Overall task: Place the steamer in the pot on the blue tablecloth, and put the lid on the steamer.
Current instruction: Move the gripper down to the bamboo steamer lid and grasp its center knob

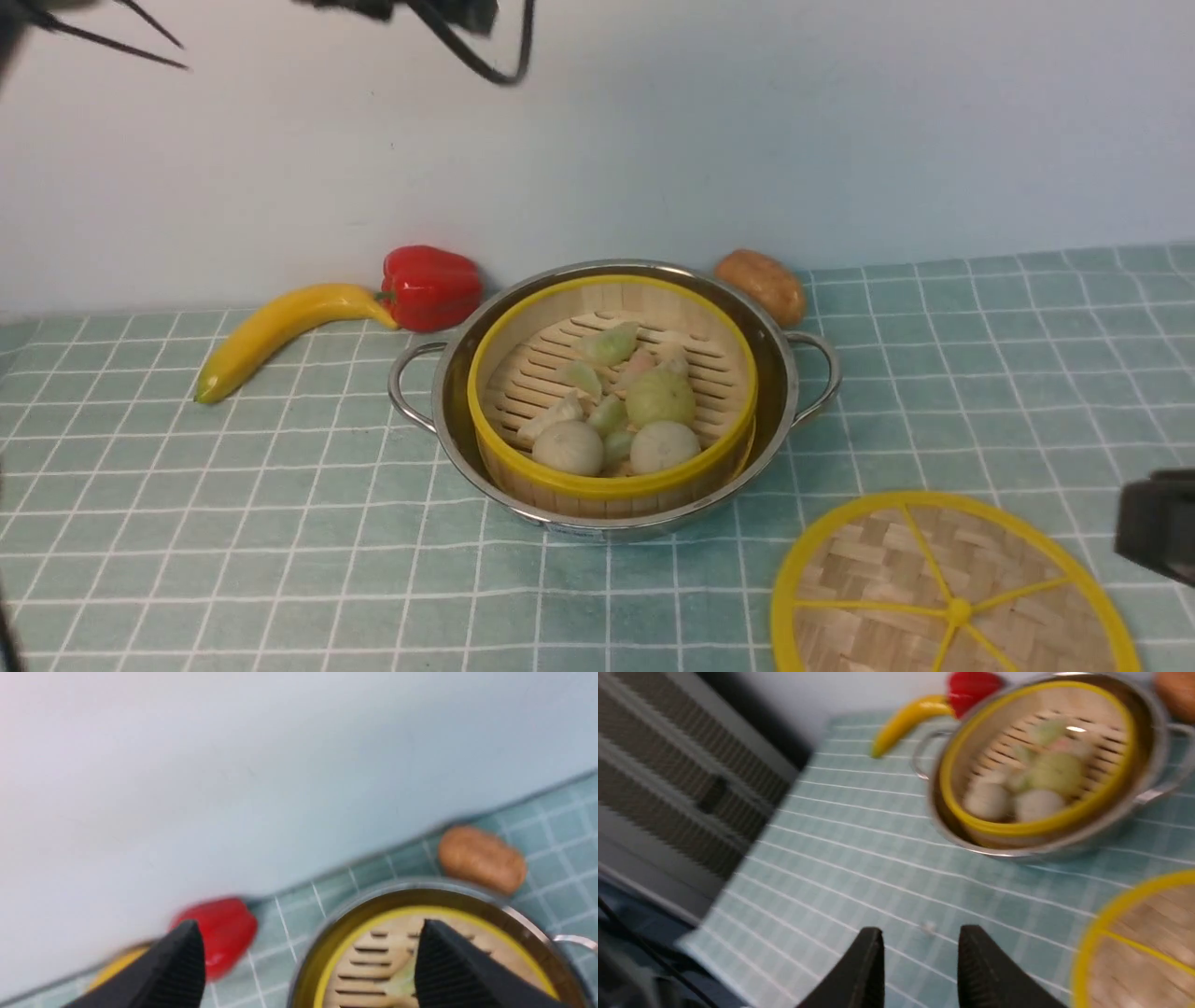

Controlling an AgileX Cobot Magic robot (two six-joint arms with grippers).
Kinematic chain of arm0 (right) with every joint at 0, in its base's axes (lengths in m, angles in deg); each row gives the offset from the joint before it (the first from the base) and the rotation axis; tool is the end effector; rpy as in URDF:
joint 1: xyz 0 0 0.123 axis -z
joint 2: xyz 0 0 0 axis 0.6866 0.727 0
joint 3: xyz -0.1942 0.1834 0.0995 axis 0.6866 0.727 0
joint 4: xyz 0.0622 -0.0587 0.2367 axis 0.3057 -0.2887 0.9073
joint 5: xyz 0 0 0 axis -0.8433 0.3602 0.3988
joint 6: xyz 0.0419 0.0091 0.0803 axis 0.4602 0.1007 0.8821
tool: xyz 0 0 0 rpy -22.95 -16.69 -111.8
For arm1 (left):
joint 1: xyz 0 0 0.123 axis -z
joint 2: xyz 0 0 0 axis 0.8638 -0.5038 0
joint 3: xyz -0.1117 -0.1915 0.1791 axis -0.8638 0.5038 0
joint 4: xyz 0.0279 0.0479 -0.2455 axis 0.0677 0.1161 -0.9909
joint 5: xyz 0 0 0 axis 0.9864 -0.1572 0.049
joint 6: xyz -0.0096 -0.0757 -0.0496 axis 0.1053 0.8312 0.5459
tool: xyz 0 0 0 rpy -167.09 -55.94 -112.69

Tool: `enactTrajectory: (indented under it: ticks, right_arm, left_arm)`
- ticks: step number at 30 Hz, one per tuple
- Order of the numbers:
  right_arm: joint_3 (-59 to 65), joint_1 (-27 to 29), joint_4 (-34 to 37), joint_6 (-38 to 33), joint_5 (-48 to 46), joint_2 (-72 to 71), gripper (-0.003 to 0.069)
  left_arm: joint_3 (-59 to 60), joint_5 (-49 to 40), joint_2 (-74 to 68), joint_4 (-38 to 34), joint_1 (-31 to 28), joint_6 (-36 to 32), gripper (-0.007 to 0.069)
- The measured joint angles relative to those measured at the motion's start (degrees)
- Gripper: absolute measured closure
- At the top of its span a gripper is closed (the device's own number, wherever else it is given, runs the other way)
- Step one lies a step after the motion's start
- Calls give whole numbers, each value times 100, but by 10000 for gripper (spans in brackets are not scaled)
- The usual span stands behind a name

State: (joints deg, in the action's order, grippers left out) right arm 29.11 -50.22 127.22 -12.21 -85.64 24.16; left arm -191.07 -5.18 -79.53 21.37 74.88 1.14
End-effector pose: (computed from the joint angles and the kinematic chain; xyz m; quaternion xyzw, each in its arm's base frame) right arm 0.0812 0.0763 0.3610 -0.1094 0.8251 0.4316 0.3477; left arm 0.3992 -0.1079 0.4567 0.1514 0.8935 -0.0407 0.4208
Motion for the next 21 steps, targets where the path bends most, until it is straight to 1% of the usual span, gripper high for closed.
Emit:
enactTrajectory:
  ticks: [1, 2, 3, 4, 5, 7, 8, 9, 10, 12, 13, 14, 15, 16, 17, 18, 19, 20, 21]
  right_arm:
    - [0, 0, 62, -108, -21, 33, 416]
    - [0, 0, 462, -533, -149, 302, 416]
    - [0, 0, 539, -584, -169, 368, 416]
    - [0, 0, 743, -969, -375, 629, 416]
    - [0, 0, 760, -999, -397, 691, 416]
    - [0, 0, 664, -1169, -684, 1091, 416]
    - [0, 0, 636, -1169, -684, 1121, 416]
    - [0, 0, 351, -1149, -775, 1334, 416]
    - [0, 0, 114, -1102, -775, 1457, 416]
    - [0, 0, -619, -859, -680, 1771, 416]
    - [0, 0, -780, -826, -661, 1833, 416]
    - [0, 0, -1460, -483, -356, 2108, 416]
    - [0, 0, -1529, -449, -322, 2137, 416]
    - [0, 0, -1995, -201, -66, 2376, 416]
    - [-33, -27, -2247, -58, 62, 2552, 416]
    - [-39, -27, -2282, -58, 63, 2582, 416]
    - [-75, -89, -2426, 36, 152, 2716, 416]
    - [-102, -167, -2497, 106, 205, 2791, 416]
    - [-198, -437, -2644, 270, 317, 3022, 416]
  left_arm:
    - [0, 1, 102, 0, 0, -5, 86]
    - [29, -1, 509, 52, 0, -2, 124]
    - [36, -1, 562, 52, 0, -7, 124]
    - [97, -12, 1033, 116, 0, -6, 174]
    - [118, -12, 1087, 127, 0, -6, 190]
    - [341, -12, 1895, 167, 0, -6, 319]
    - [392, -12, 1960, 167, 0, -12, 328]
    - [568, -12, 2395, 172, 0, -39, 403]
    - [748, -12, 2714, 172, 0, -74, 458]
    - [1206, -12, 3361, 172, 0, -170, 562]
    - [1257, -12, 3361, 172, 0, -183, 571]
    - [1794, -12, 4050, 179, 0, -303, 626]
    - [1925, -18, 4121, 178, 0, -324, 629]
    - [2404, -18, 4692, 178, 0, -431, 647]
    - [2850, -18, 5059, 184, 0, -470, 648]
    - [2924, -18, 5132, 184, 0, -476, 648]
    - [3318, -18, 5505, 184, 0, -499, 647]
    - [3648, -24, 5806, 184, 0, -509, 647]
    - [4398, -30, 6496, 184, 0, -515, 647]
